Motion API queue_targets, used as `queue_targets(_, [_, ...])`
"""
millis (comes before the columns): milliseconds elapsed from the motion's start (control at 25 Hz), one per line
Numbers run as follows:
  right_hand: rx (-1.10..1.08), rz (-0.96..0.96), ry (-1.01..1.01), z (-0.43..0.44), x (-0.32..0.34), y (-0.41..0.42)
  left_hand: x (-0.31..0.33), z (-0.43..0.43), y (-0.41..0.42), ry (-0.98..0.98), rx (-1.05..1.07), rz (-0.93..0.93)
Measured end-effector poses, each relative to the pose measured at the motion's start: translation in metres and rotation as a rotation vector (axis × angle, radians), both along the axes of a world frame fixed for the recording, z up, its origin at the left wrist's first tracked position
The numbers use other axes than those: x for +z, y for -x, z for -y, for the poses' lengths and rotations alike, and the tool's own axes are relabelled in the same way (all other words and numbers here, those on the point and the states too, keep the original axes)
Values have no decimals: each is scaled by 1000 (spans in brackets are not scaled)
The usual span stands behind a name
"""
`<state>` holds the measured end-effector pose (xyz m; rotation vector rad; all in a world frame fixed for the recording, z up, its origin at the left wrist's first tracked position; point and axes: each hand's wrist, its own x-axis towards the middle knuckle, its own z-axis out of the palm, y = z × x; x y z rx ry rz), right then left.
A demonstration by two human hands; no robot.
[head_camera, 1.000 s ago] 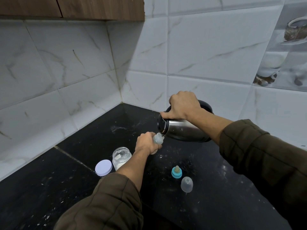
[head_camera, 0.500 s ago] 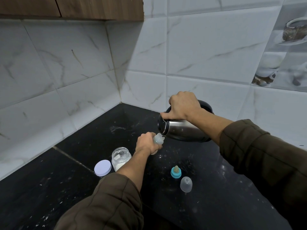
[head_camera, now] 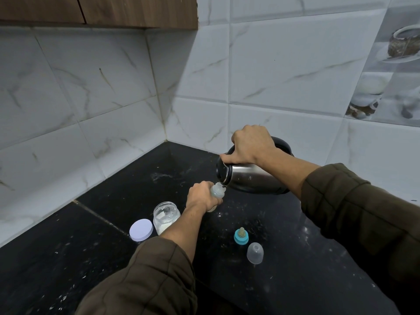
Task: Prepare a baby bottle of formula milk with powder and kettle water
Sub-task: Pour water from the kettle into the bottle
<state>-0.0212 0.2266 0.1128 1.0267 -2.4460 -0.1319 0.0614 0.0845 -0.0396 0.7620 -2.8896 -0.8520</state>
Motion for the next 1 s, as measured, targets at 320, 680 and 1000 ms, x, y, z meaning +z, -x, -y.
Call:
queue_targets(320, [6, -3, -5, 0, 0, -2, 0, 0, -2, 0, 5, -11])
queue_targets(680, [15, -4, -7, 1, 1, -4, 0, 1, -4, 6, 9, -11])
queue_targets(1000, [21, -8, -13, 2, 0, -4, -2, 1, -3, -9, 16, -11])
